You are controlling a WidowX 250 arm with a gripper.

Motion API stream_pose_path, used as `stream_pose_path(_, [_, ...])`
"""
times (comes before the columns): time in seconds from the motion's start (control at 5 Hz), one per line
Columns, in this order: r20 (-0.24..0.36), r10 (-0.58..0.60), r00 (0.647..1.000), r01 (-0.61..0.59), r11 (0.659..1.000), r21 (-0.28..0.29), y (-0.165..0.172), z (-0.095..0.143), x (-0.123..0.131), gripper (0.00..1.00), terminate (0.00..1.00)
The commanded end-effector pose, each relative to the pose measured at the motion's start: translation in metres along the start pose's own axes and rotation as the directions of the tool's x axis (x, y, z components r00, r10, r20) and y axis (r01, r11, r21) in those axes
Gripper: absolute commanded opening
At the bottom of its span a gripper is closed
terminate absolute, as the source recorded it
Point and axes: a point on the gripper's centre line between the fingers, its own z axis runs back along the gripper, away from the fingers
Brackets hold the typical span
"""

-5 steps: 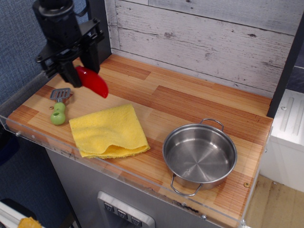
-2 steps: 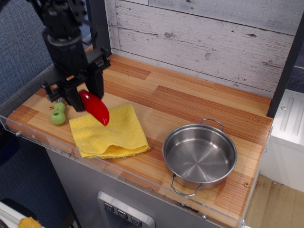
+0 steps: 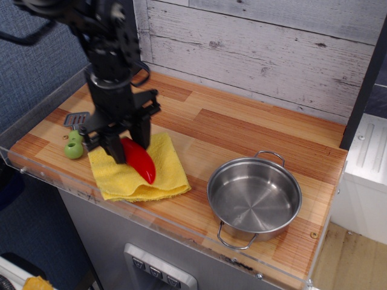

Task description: Move pepper from back onto yellow towel.

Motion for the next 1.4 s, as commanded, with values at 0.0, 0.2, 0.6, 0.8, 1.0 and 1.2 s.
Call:
stream_pose_path(0.0, [0.028,-0.030,0.999,0.030,1.000,0.002,-0.010,-0.010,0.004,0.00,0.00])
stream_pose_path(0.2, [0.030,-0.031,0.999,0.031,0.999,0.008,-0.012,-0.012,0.003,0.00,0.00])
stream_pose_path(0.6, [0.033,-0.025,0.999,0.024,1.000,0.018,-0.013,0.001,0.003,1.00,0.00])
stream_pose_path(0.8, [0.031,-0.028,0.999,0.029,1.000,-0.002,-0.014,0.011,0.004,1.00,0.00])
stream_pose_path(1.0, [0.035,-0.043,0.998,0.044,0.998,-0.041,-0.017,0.029,0.008,1.00,0.00])
stream_pose_path(1.2, [0.056,-0.059,0.997,0.064,0.993,-0.095,-0.018,0.066,0.013,1.00,0.00])
